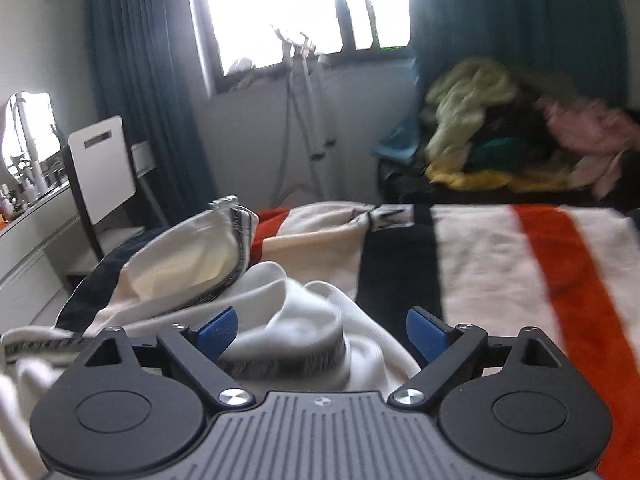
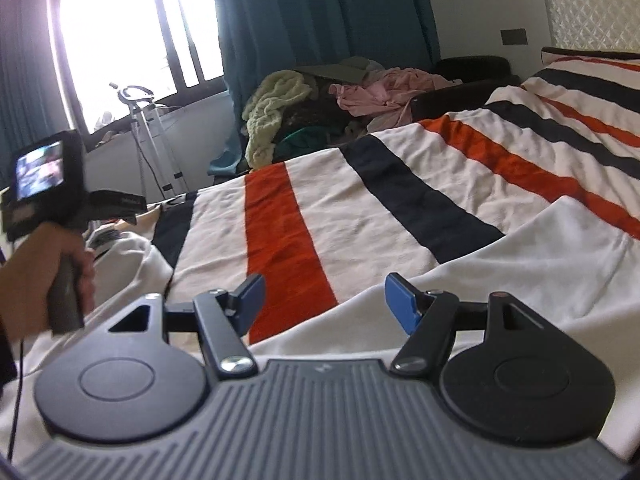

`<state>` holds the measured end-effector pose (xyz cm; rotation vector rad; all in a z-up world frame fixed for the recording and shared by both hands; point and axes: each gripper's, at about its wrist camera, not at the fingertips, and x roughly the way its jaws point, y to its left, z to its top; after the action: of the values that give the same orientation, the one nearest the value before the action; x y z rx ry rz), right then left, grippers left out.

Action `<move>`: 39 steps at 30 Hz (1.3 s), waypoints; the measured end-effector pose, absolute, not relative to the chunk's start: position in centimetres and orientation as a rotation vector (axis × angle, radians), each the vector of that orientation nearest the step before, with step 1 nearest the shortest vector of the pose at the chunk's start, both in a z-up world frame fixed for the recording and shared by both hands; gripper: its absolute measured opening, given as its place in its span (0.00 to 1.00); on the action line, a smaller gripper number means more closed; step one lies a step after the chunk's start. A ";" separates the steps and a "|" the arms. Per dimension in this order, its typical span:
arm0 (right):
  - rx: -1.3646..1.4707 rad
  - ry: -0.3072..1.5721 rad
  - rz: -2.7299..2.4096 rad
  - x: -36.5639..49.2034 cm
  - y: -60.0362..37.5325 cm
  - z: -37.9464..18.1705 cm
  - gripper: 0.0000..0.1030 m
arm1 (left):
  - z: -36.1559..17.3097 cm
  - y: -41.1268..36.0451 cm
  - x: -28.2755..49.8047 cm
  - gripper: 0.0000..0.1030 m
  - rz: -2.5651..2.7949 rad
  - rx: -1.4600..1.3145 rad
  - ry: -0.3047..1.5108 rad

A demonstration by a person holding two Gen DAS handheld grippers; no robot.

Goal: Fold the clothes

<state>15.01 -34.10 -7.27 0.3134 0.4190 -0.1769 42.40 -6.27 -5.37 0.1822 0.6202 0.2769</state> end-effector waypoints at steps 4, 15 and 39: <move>0.321 0.420 -0.185 17.1 -34.6 -8.3 0.67 | -8.7 -5.8 47.1 0.91 0.408 0.240 0.797; 0.326 0.437 -0.200 18.3 -35.1 -9.8 0.67 | -6.0 -2.9 43.7 0.26 0.250 0.093 0.758; 0.167 0.342 -0.074 14.4 -31.6 -7.0 0.67 | 0.5 19.7 18.6 0.40 0.370 -0.178 0.610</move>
<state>14.44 -31.57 -6.95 0.1671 0.3420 -0.0738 18.61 19.68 0.52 -0.1782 0.6096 0.3703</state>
